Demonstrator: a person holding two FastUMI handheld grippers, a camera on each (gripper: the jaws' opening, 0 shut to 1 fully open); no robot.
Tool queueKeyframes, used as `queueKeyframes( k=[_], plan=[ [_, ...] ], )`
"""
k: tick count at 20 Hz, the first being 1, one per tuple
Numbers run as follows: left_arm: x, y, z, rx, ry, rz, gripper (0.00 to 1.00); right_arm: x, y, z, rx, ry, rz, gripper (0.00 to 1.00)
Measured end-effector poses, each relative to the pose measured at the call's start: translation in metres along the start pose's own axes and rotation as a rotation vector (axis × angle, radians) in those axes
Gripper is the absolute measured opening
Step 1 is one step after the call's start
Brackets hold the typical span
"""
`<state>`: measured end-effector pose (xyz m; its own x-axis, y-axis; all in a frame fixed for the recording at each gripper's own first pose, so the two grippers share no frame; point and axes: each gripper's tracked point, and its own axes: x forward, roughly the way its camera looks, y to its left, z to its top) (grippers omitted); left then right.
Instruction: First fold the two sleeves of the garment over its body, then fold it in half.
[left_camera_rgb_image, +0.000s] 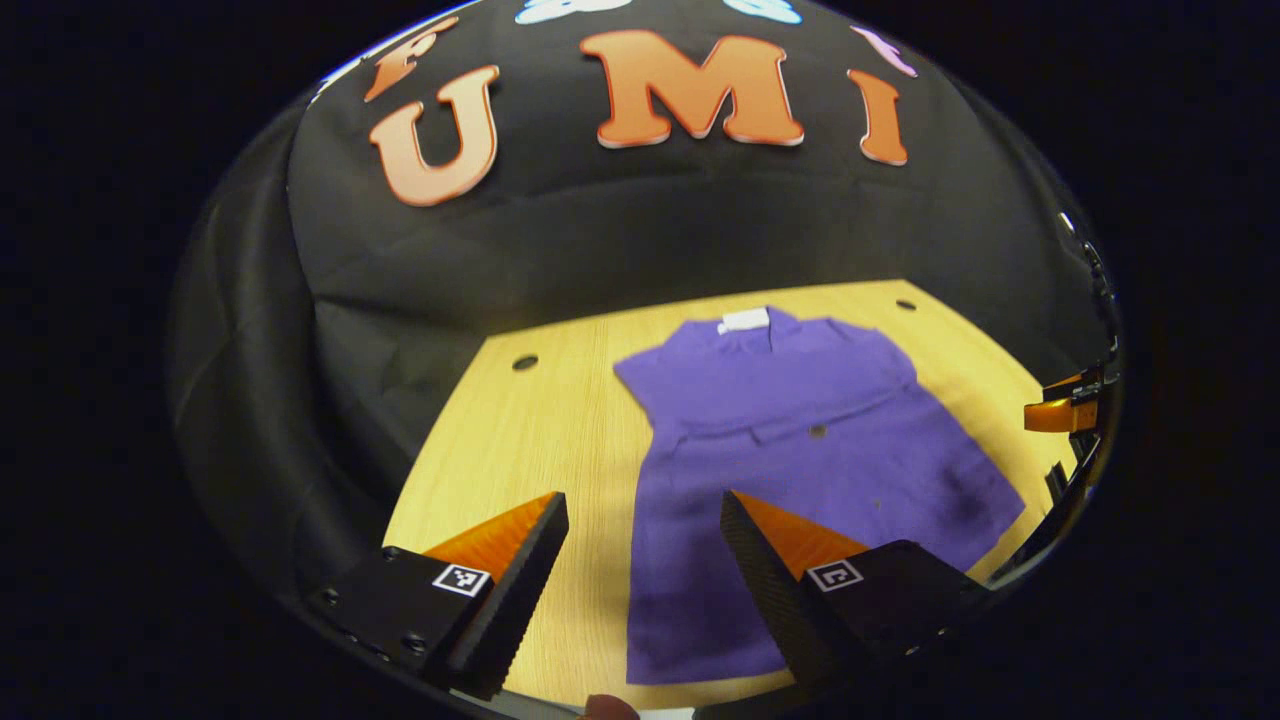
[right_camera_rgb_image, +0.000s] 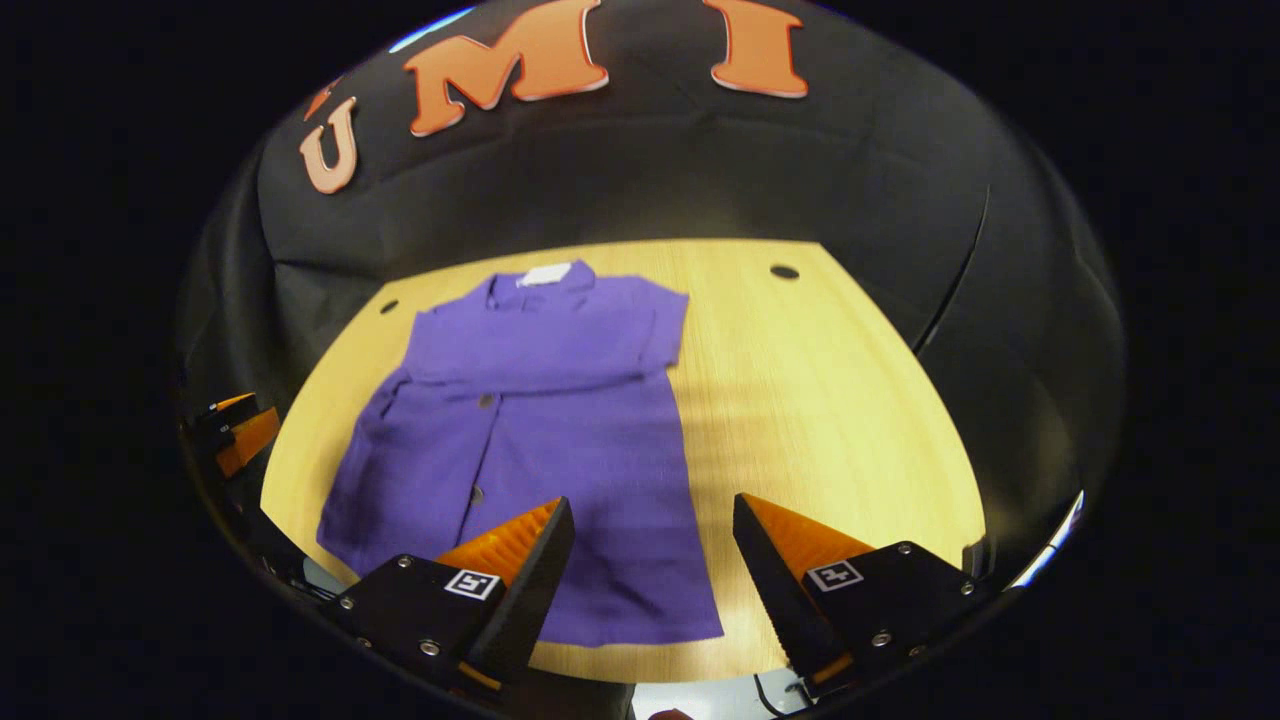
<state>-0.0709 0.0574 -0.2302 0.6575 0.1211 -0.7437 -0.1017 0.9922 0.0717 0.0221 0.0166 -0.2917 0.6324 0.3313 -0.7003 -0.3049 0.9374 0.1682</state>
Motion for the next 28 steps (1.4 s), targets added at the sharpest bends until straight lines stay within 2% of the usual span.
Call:
queueKeyframes(
  k=[4,8,13,16,17,18,19,20,21,23,24,25,26,28],
  plan=[
    [0.011,-0.004,-0.060,-0.034,0.209,-0.026,0.99,0.015,-0.005,-0.059,0.004,0.184,-0.001,0.96],
    [0.002,-0.009,-0.105,-0.055,0.420,-0.061,1.00,0.020,-0.010,-0.104,0.022,0.325,-0.003,0.96],
    [0.001,-0.005,-0.157,-0.118,0.622,-0.076,1.00,0.020,-0.009,-0.125,-0.005,0.418,-0.006,0.96],
    [0.001,-0.011,-0.154,-0.138,0.667,-0.103,0.99,0.020,-0.008,-0.128,-0.010,0.451,-0.010,0.96],
    [-0.001,-0.011,-0.155,-0.142,0.680,-0.101,0.96,0.018,-0.009,-0.134,-0.015,0.479,-0.014,0.94],
    [-0.003,-0.012,-0.156,-0.145,0.707,-0.108,0.98,0.018,-0.006,-0.136,-0.015,0.499,0.000,0.75],
    [-0.005,-0.013,-0.157,-0.139,0.728,-0.117,0.96,0.015,-0.003,-0.137,-0.017,0.508,0.009,0.78],
    [-0.009,-0.016,-0.157,-0.131,0.747,-0.133,0.80,0.016,0.001,-0.136,-0.020,0.522,0.027,0.64],
    [-0.009,-0.021,-0.154,-0.131,0.758,-0.154,0.64,0.016,0.001,-0.134,-0.017,0.527,0.035,0.56],
    [-0.011,-0.026,-0.150,-0.134,0.788,-0.166,0.32,0.017,0.006,-0.135,0.051,0.537,0.057,0.19],
    [-0.007,-0.027,-0.152,-0.137,0.804,-0.173,0.16,0.016,0.011,-0.136,0.086,0.549,0.070,0.15],
    [-0.006,-0.031,-0.155,-0.143,0.821,-0.161,0.16,0.016,0.015,-0.134,0.112,0.554,0.083,0.11],
    [-0.010,-0.033,-0.150,-0.129,0.830,-0.172,0.08,0.016,0.022,-0.131,0.137,0.551,0.101,0.07],
    [-0.007,-0.022,-0.135,-0.097,0.803,-0.157,0.06,0.012,0.032,-0.118,0.167,0.531,0.136,0.05]
  ],
)
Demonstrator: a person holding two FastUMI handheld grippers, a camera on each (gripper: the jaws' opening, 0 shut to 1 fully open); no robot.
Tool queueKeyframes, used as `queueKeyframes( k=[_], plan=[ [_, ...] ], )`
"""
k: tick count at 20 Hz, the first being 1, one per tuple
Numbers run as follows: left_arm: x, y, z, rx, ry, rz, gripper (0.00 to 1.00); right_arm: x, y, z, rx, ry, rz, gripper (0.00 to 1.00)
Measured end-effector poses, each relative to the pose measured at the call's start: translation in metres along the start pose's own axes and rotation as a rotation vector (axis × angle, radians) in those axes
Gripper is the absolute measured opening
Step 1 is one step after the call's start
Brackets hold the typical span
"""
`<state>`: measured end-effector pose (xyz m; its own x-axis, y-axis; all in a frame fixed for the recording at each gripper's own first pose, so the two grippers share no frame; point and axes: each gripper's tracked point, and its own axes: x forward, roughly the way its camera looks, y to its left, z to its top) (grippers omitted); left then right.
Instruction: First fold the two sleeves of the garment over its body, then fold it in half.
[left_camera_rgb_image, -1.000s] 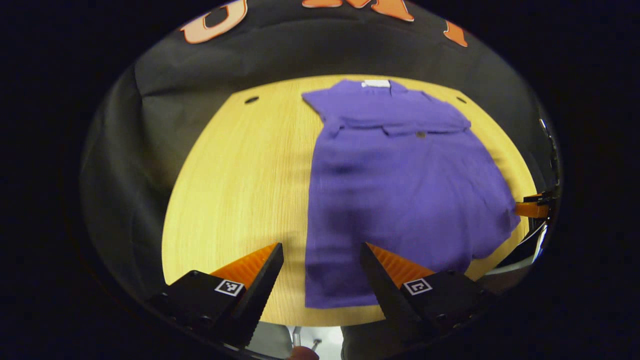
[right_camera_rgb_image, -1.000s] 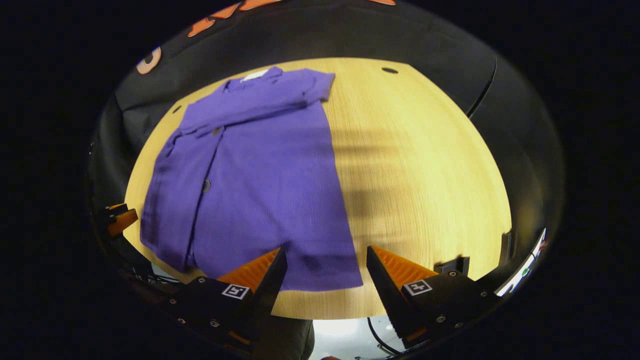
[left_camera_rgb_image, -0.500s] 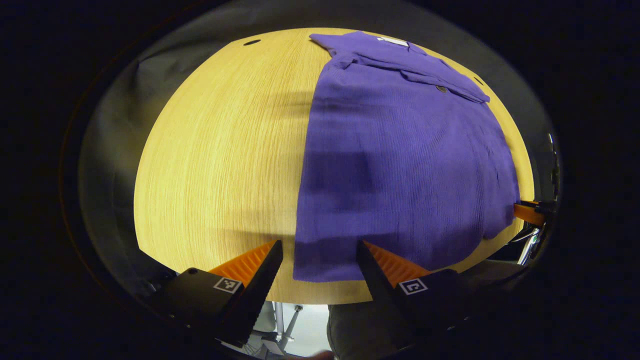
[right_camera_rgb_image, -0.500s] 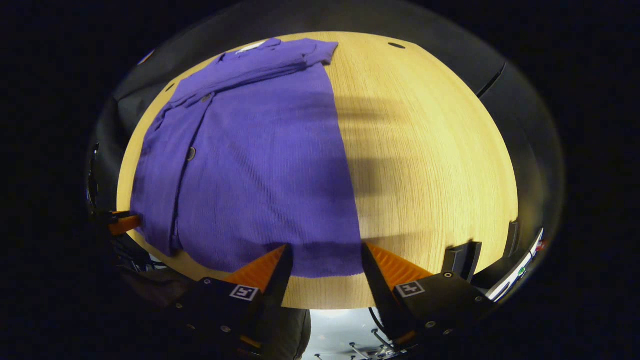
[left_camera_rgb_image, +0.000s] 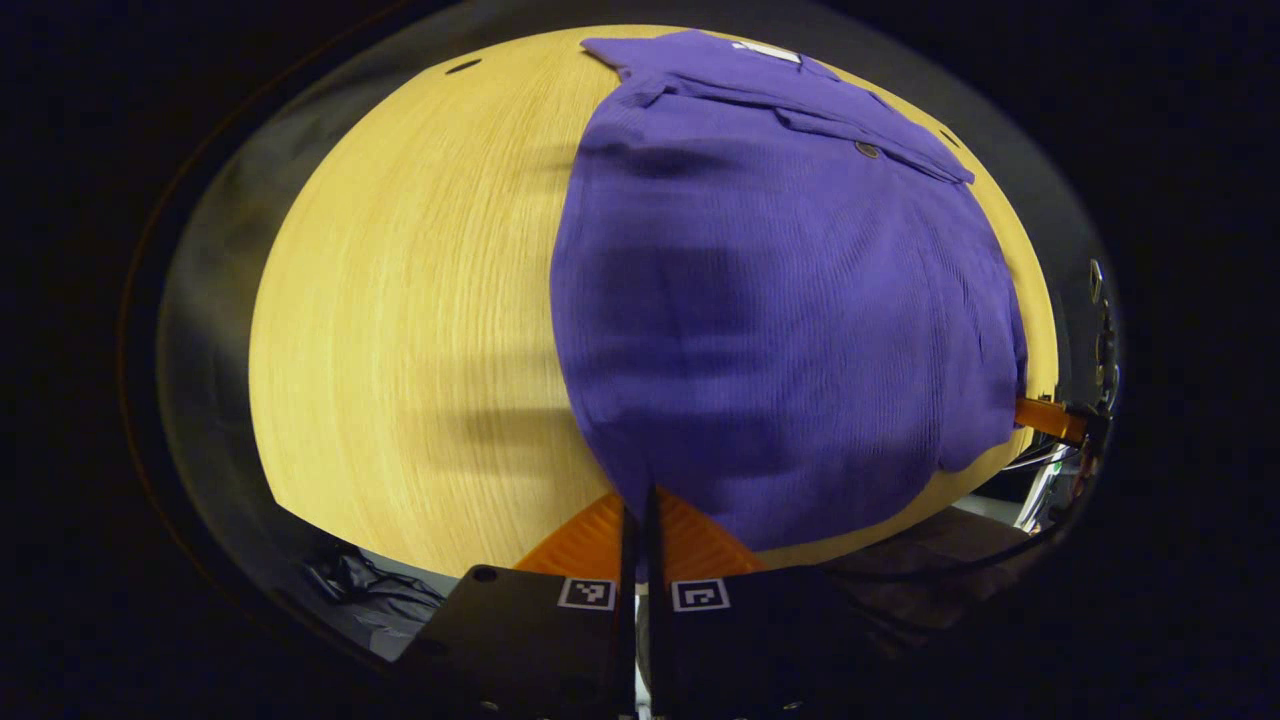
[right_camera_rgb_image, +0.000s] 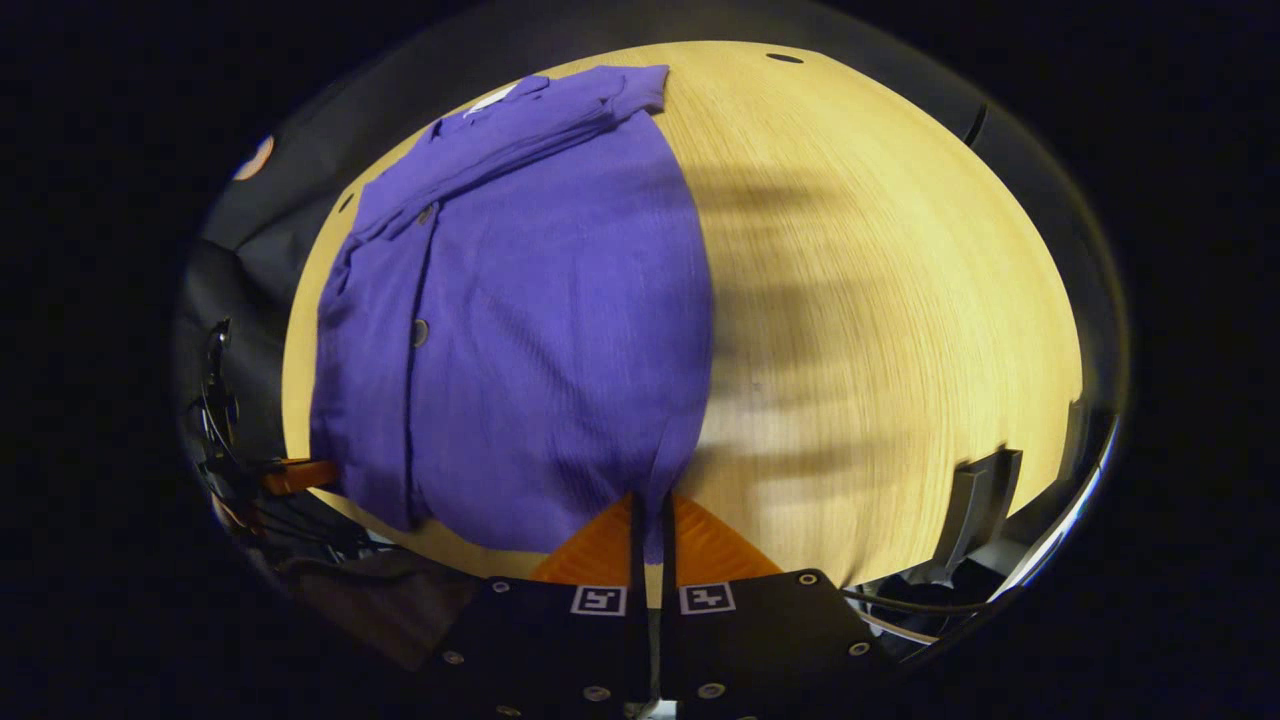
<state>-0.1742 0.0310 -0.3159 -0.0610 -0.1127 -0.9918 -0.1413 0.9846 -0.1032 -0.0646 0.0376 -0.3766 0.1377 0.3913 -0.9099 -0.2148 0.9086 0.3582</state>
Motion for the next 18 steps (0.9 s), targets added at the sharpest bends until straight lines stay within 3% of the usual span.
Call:
queueKeyframes(
  k=[4,8,13,18],
  plan=[
    [-0.036,-0.011,0.029,0.004,-0.075,-0.047,0.06,-0.024,0.007,0.024,-0.005,-0.051,0.031,0.04],
    [-0.072,-0.019,0.073,0.039,-0.174,-0.070,0.06,-0.053,0.025,0.075,-0.010,-0.161,0.087,0.04],
    [-0.099,-0.024,0.145,0.100,-0.276,-0.048,0.06,-0.082,0.054,0.143,-0.084,-0.275,0.126,0.04],
    [-0.133,-0.026,0.214,0.138,-0.367,-0.040,0.06,-0.101,0.066,0.200,-0.140,-0.359,0.116,0.04]
  ],
)
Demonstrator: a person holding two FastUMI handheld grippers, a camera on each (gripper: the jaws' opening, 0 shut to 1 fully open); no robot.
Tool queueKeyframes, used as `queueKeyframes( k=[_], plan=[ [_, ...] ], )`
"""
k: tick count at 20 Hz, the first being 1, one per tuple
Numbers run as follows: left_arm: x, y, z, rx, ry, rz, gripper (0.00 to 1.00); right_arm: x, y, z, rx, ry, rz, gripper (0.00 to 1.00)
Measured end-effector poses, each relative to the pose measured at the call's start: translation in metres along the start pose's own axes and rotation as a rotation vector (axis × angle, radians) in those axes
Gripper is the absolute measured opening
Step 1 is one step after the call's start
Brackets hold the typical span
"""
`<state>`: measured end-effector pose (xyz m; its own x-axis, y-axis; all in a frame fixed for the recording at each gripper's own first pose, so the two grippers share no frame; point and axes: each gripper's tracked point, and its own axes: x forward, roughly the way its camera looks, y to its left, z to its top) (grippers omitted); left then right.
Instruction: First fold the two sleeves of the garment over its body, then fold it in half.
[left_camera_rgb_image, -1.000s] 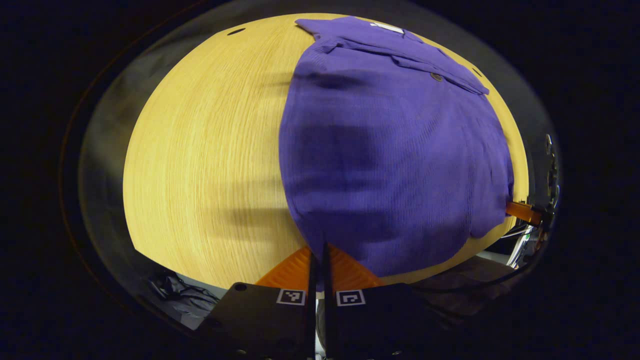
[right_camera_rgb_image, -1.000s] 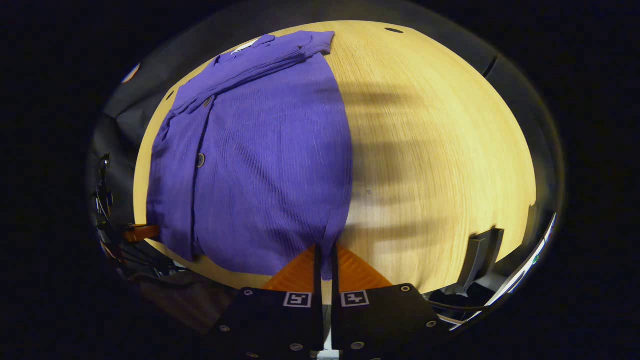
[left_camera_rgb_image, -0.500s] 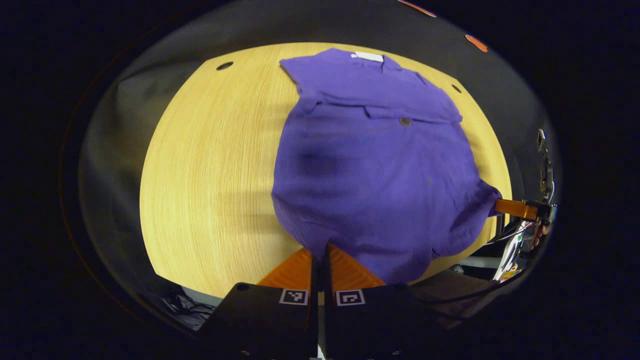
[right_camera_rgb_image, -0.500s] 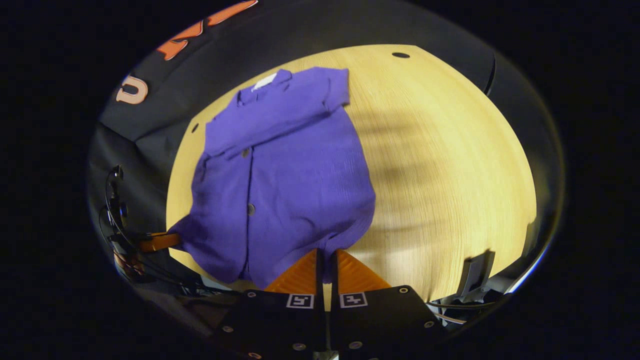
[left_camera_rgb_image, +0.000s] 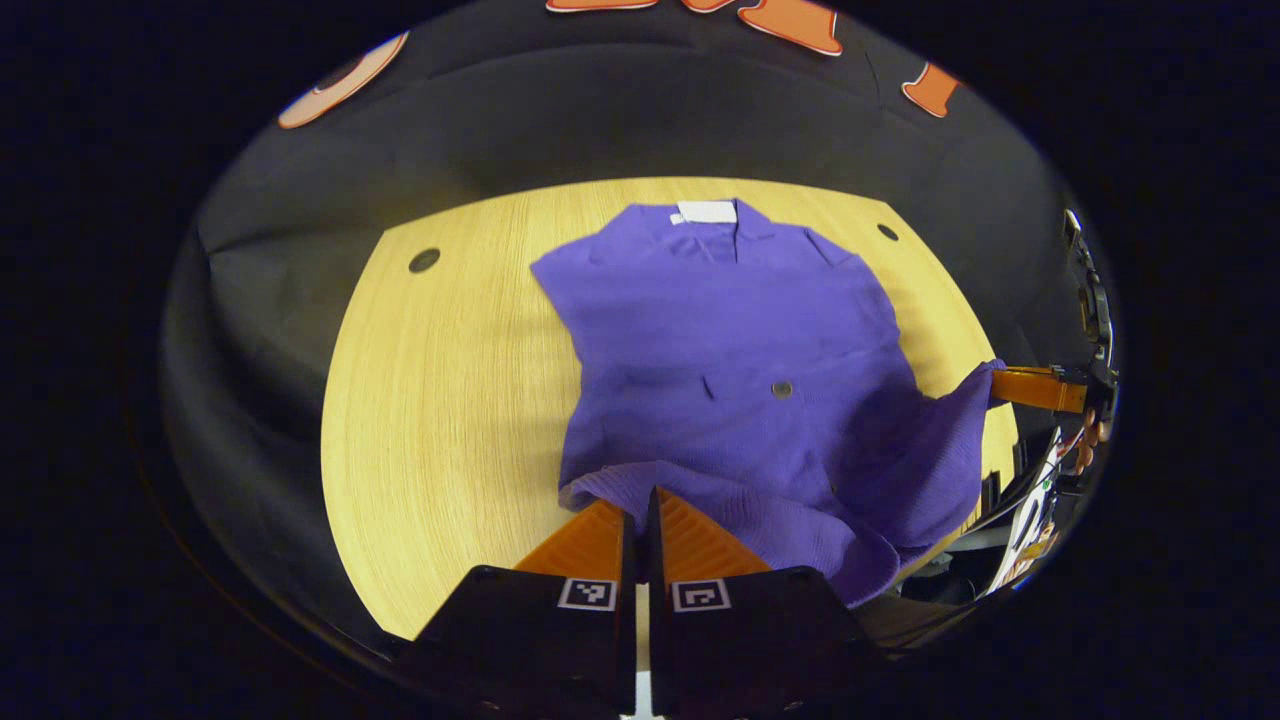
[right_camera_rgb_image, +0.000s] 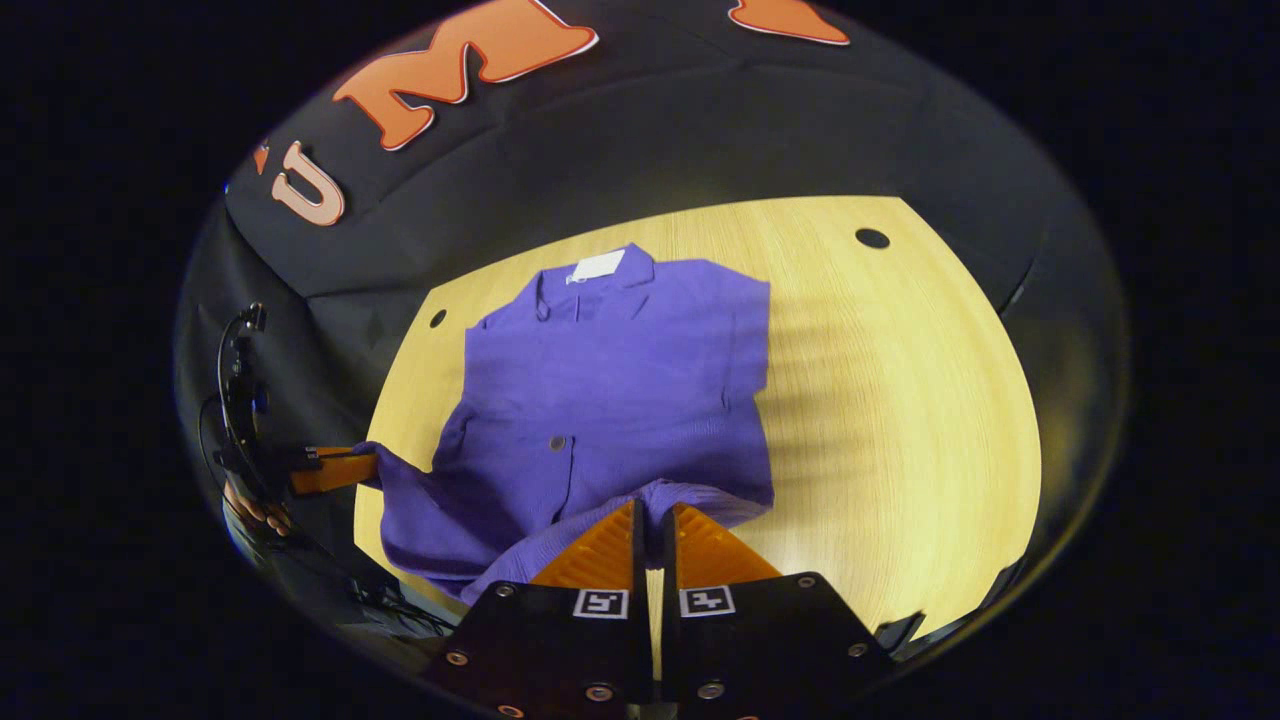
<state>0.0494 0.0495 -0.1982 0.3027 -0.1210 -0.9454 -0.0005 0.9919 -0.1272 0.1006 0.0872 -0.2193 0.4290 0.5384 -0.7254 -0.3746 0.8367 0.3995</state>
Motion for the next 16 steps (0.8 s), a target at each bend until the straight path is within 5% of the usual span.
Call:
queueKeyframes(
  k=[7,16],
  plan=[
    [0.020,0.029,0.103,-0.015,-0.026,-0.045,0.06,0.017,-0.015,0.068,-0.063,-0.022,-0.023,0.04],
    [0.087,0.062,0.192,-0.009,0.017,-0.007,0.06,0.069,-0.029,0.160,-0.047,-0.021,-0.022,0.04]
  ],
)
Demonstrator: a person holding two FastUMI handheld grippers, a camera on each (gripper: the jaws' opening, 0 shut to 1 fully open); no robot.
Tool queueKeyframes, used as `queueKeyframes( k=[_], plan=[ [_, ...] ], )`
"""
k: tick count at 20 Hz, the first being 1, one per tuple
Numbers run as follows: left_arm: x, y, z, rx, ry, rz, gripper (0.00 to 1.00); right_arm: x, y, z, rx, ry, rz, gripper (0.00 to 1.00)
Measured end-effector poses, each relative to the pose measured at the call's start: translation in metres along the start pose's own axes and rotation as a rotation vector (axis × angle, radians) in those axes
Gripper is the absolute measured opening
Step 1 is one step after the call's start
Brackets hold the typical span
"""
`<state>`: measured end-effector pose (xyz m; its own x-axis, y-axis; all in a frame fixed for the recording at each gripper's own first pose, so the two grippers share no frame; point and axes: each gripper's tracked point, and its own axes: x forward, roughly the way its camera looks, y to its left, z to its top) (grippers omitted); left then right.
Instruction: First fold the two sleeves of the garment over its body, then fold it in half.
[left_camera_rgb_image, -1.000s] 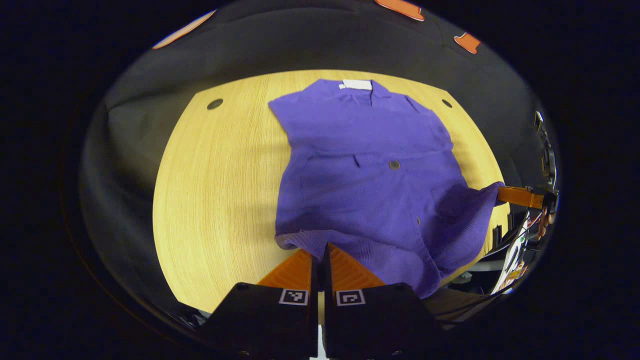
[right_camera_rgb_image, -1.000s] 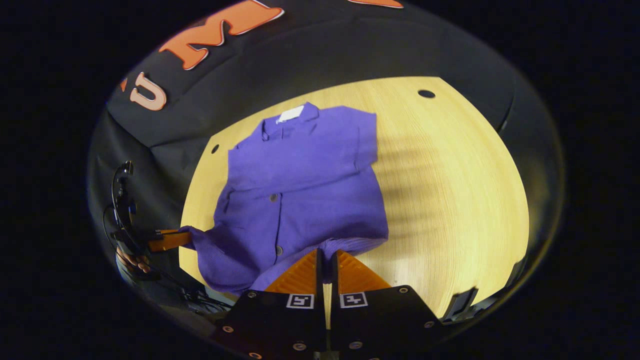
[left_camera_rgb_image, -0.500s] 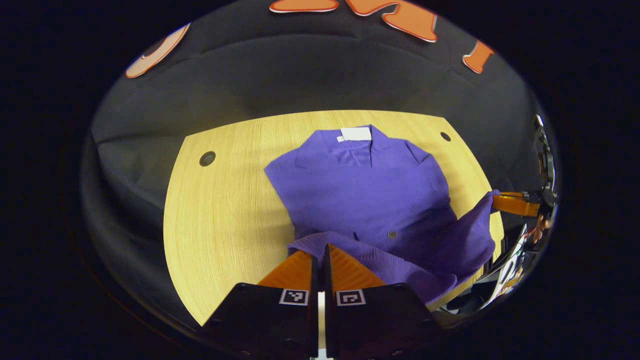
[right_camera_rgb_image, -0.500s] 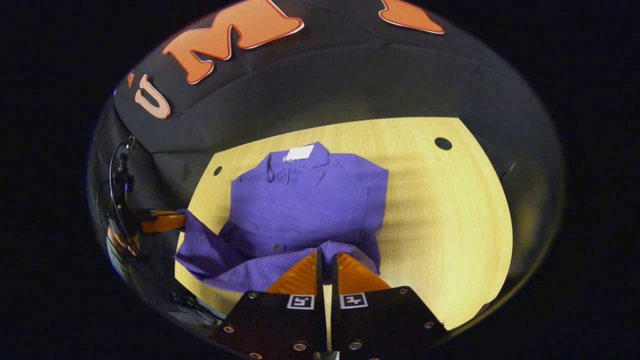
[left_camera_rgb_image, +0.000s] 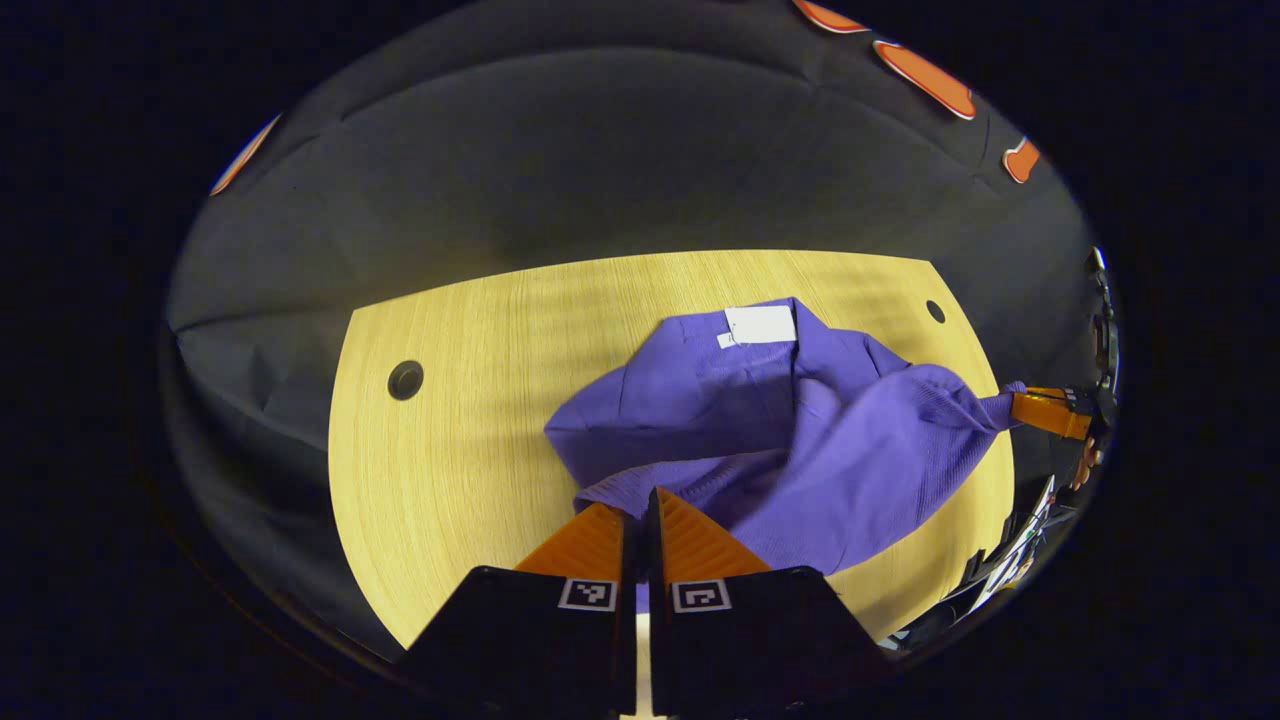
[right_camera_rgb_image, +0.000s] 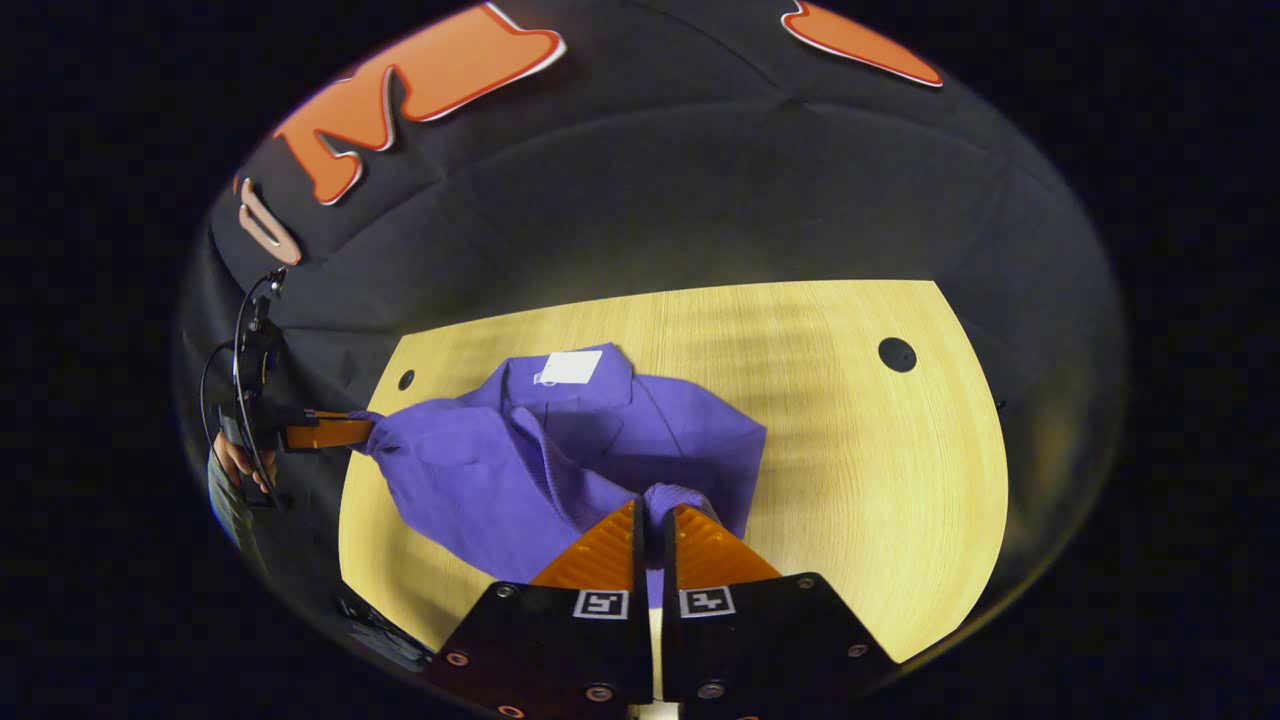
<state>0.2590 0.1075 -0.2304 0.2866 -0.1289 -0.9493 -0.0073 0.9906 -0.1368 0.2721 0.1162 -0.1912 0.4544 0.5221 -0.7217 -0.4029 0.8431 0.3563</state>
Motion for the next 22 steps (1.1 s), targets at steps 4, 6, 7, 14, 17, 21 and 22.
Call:
queueKeyframes(
  k=[4,6,7,14,17,21,22],
  plan=[
    [0.028,0.019,0.032,-0.011,-0.033,0.067,0.08,0.038,-0.006,0.037,0.011,-0.009,-0.027,0.05],
    [0.033,0.032,0.047,0.007,-0.065,0.129,0.11,0.048,-0.009,0.054,0.035,-0.037,-0.044,0.10],
    [0.032,0.035,0.048,0.008,-0.079,0.143,0.14,0.049,-0.011,0.062,0.052,-0.050,-0.050,0.13],
    [-0.010,0.016,0.057,-0.078,-0.221,0.102,1.00,0.013,-0.022,0.093,0.017,-0.235,-0.116,0.67],
    [-0.043,0.013,0.048,-0.052,-0.288,0.135,1.00,-0.019,-0.007,0.100,-0.042,-0.336,-0.128,0.93],
    [-0.099,-0.010,0.035,0.000,-0.423,0.149,1.00,-0.065,0.021,0.096,-0.090,-0.466,-0.121,0.95],
    [-0.113,-0.017,0.032,0.004,-0.460,0.143,1.00,-0.077,0.030,0.094,-0.090,-0.499,-0.108,0.95]
  ],
)
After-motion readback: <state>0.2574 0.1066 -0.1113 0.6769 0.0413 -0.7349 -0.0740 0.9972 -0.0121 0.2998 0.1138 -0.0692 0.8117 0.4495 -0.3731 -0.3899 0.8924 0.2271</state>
